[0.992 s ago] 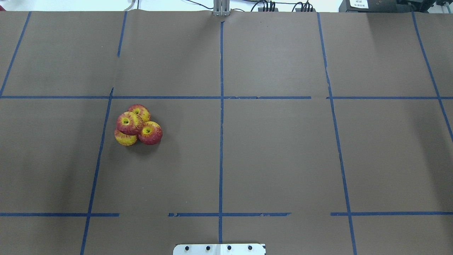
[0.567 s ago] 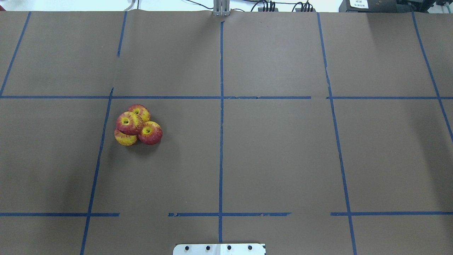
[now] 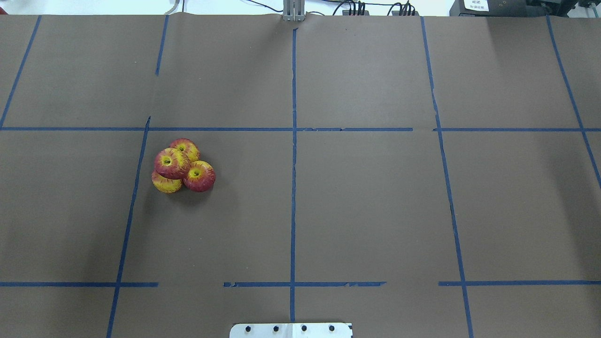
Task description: Stack apples
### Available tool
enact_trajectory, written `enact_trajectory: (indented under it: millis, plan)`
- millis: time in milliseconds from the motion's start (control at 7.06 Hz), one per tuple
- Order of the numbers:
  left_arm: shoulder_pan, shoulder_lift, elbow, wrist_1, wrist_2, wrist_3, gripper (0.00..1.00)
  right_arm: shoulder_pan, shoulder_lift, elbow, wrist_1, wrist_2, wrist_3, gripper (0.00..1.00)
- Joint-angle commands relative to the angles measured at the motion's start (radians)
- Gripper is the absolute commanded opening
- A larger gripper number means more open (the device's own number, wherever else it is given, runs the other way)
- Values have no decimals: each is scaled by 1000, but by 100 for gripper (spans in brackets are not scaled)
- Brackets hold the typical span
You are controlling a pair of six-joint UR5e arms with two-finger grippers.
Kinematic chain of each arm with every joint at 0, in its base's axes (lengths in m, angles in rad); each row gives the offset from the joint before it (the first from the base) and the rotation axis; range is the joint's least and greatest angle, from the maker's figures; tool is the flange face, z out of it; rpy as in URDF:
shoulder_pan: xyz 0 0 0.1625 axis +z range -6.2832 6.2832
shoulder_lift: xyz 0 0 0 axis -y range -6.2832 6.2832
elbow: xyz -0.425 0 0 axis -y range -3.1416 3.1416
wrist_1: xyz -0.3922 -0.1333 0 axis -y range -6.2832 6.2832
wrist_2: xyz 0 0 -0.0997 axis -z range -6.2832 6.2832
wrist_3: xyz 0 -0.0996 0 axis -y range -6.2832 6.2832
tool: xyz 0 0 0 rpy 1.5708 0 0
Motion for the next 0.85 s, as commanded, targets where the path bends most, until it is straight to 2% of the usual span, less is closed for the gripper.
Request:
enact_trajectory:
  millis: [0, 708]
  plan:
    - [3, 1, 5, -30, 12, 7, 100, 0, 0, 0, 0, 0, 0, 100]
    - [3, -10, 7, -28, 4, 7, 100, 0, 0, 0, 0, 0, 0, 100]
